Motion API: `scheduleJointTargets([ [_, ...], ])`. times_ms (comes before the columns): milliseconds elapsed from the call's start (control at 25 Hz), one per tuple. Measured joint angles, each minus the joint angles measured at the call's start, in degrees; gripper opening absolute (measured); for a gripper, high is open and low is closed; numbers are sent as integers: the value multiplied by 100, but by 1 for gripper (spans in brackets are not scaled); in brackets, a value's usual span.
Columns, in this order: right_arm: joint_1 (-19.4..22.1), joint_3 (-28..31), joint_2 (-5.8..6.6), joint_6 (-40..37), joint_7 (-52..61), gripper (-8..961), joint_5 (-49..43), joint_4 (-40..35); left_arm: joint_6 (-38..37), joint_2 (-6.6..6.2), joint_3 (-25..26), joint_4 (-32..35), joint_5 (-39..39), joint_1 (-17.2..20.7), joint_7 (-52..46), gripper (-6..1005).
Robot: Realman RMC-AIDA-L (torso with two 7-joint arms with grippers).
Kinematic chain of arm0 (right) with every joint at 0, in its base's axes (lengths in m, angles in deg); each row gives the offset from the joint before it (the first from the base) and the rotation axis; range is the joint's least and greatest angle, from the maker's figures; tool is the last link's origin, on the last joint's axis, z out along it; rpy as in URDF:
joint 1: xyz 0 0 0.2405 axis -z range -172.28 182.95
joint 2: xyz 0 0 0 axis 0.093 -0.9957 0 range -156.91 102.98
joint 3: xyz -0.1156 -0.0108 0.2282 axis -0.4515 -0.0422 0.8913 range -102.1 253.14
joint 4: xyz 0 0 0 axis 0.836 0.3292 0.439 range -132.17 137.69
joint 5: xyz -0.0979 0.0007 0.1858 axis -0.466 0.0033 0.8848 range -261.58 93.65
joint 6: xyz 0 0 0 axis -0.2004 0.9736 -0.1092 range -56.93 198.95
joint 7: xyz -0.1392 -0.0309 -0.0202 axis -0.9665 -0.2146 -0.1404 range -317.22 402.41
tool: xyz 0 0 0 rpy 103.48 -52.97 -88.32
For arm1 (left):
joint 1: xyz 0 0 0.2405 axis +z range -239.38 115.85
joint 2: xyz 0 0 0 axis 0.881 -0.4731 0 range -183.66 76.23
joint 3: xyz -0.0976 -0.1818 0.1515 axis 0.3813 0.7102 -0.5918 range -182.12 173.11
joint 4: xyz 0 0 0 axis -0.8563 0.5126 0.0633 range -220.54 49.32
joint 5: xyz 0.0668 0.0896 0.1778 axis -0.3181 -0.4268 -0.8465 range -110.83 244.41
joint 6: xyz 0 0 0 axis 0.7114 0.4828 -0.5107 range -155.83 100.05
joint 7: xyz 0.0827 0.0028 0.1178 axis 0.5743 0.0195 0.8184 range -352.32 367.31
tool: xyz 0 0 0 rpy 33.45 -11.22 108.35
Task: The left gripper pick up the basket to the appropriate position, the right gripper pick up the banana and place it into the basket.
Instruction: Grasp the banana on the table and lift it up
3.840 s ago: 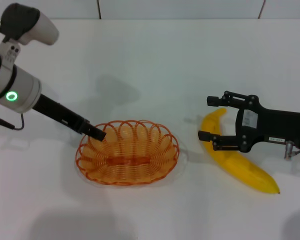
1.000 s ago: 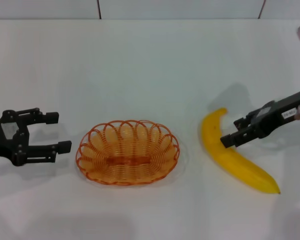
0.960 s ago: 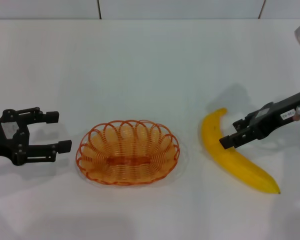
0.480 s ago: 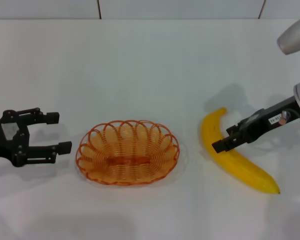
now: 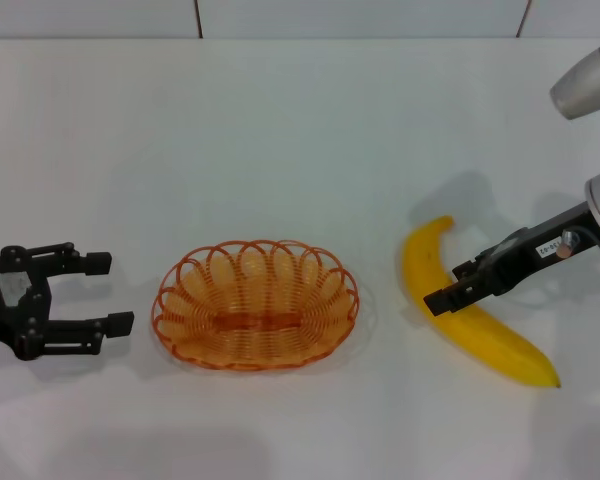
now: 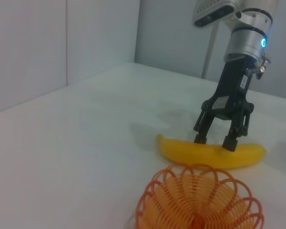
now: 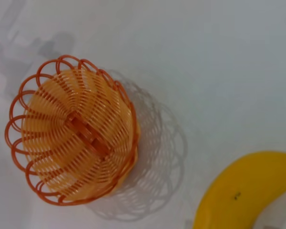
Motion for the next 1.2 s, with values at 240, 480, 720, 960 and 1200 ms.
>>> scheduleJointTargets([
  [240, 29, -19, -20, 19, 1, 850, -19, 16, 0, -57, 16, -139, 34, -78, 14, 842],
  [480, -6, -29, 7, 213, 1, 849, -55, 210, 0, -54, 17, -170, 52, -86, 20, 842],
  [720, -18, -29, -1, 220, 4, 848, -116, 220, 0, -51, 17, -173, 53, -88, 20, 842],
  [960, -21, -29, -9, 202, 7, 847, -109, 220, 0, -48, 17, -173, 54, -88, 14, 842],
  [1200, -32, -29, -15, 150, 9, 730, -97, 220, 0, -48, 17, -173, 67, -89, -1, 843],
])
